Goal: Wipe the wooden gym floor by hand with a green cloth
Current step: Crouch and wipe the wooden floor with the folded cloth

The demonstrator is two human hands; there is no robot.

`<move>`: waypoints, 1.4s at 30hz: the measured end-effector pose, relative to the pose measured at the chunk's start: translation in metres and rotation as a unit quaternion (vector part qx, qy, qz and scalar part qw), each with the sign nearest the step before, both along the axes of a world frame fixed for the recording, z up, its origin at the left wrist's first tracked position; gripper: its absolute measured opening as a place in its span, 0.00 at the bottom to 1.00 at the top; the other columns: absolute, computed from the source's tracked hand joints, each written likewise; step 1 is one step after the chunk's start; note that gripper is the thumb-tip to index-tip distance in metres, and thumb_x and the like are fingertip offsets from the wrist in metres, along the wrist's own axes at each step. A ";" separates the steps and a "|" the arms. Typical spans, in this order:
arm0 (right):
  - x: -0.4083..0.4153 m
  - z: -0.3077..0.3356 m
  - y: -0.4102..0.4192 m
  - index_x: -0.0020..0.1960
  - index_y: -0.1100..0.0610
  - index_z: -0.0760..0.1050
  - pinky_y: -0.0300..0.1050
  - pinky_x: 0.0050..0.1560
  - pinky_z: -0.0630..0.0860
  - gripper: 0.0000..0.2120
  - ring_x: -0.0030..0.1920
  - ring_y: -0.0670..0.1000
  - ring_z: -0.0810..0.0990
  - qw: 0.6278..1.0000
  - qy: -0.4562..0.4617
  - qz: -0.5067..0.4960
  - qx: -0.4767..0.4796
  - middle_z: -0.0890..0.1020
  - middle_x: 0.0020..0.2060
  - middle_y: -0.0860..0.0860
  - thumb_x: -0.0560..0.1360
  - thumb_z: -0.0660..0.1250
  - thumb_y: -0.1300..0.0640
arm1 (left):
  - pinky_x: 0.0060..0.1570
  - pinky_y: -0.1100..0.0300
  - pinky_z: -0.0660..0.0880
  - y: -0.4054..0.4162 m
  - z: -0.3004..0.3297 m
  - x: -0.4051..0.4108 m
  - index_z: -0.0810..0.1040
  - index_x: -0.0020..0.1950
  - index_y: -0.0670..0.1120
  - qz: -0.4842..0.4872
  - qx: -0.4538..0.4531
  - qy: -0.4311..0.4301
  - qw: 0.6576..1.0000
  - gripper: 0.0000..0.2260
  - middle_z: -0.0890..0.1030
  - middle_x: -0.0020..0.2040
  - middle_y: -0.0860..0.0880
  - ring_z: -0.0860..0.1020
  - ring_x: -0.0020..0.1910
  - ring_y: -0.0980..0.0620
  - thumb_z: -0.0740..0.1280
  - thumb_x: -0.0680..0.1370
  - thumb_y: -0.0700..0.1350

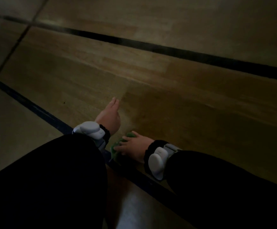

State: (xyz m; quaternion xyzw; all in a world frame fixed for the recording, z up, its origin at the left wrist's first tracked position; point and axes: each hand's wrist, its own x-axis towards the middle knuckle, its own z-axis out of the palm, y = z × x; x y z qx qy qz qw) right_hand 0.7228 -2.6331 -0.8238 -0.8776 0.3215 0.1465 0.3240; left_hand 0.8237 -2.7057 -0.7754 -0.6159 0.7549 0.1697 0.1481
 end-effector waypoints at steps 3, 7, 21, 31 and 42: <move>-0.034 0.012 -0.011 0.77 0.51 0.54 0.55 0.73 0.54 0.21 0.74 0.58 0.59 0.997 -0.033 -0.069 0.008 0.63 0.74 0.56 0.84 0.49 0.52 | 0.71 0.54 0.61 -0.010 0.017 -0.025 0.53 0.78 0.42 -0.046 0.014 -0.015 0.999 0.24 0.51 0.79 0.48 0.60 0.75 0.46 0.53 0.82 0.39; -0.108 0.037 -0.030 0.74 0.54 0.61 0.48 0.61 0.67 0.20 0.64 0.58 0.72 0.977 -0.041 -0.206 -0.035 0.71 0.67 0.57 0.83 0.52 0.55 | 0.70 0.54 0.61 -0.017 0.045 -0.067 0.57 0.77 0.44 -0.083 0.024 -0.032 0.996 0.22 0.57 0.77 0.46 0.63 0.73 0.45 0.53 0.82 0.38; -0.170 0.090 -0.071 0.77 0.49 0.53 0.64 0.74 0.44 0.23 0.77 0.61 0.43 0.905 0.049 -0.363 -0.214 0.48 0.77 0.60 0.83 0.51 0.53 | 0.38 0.54 0.78 -0.083 0.050 -0.146 0.72 0.67 0.45 0.255 0.299 0.441 0.807 0.16 0.78 0.59 0.43 0.78 0.50 0.47 0.61 0.80 0.49; -0.061 0.114 -0.194 0.78 0.47 0.48 0.62 0.73 0.44 0.30 0.76 0.61 0.40 0.880 0.086 -0.408 -0.229 0.41 0.77 0.60 0.80 0.59 0.51 | 0.51 0.50 0.78 -0.231 0.081 -0.064 0.69 0.70 0.48 0.104 0.229 0.441 0.862 0.18 0.77 0.59 0.45 0.77 0.56 0.44 0.63 0.80 0.43; 0.044 0.053 -0.228 0.78 0.45 0.44 0.62 0.75 0.42 0.33 0.76 0.58 0.34 0.860 0.165 -0.471 -0.111 0.35 0.76 0.57 0.80 0.57 0.62 | 0.61 0.45 0.74 -0.278 -0.001 0.021 0.71 0.67 0.47 0.038 0.257 0.352 0.899 0.16 0.77 0.61 0.45 0.76 0.59 0.43 0.64 0.79 0.44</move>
